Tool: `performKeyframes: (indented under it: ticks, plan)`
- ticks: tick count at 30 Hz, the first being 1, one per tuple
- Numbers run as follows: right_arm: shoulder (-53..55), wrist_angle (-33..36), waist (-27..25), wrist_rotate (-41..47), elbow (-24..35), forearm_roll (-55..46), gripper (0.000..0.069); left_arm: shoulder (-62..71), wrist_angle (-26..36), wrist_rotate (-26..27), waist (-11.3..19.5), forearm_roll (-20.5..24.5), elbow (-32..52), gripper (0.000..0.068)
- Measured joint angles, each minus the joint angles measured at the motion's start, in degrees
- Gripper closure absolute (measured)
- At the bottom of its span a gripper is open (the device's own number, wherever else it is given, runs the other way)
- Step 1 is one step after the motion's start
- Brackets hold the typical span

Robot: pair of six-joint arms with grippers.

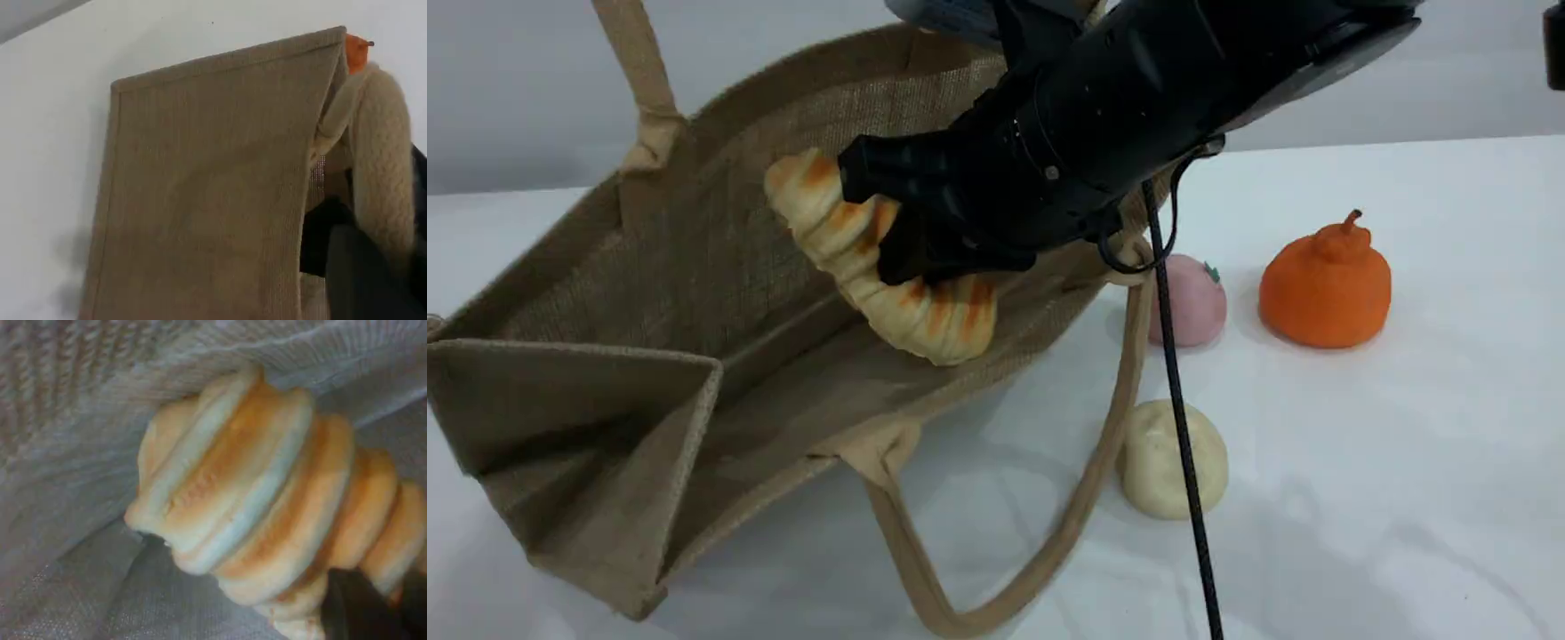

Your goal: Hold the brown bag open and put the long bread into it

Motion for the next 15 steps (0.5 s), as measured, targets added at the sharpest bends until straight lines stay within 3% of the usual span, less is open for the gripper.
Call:
performKeyframes:
  ticks: [8, 15]
  plan:
    - [-0.1, 7.0, 0.8, -0.2, -1.4, 0.7, 0.0643, 0.0, 0.1, 0.0, 0.0, -0.3, 0.0, 0.0596]
    - [-0.1, -1.9, 1.1, 0.9, -1.8, 1.6, 0.0643, 0.0, 0.1, 0.3, 0.0, -1.7, 0.0, 0.0596]
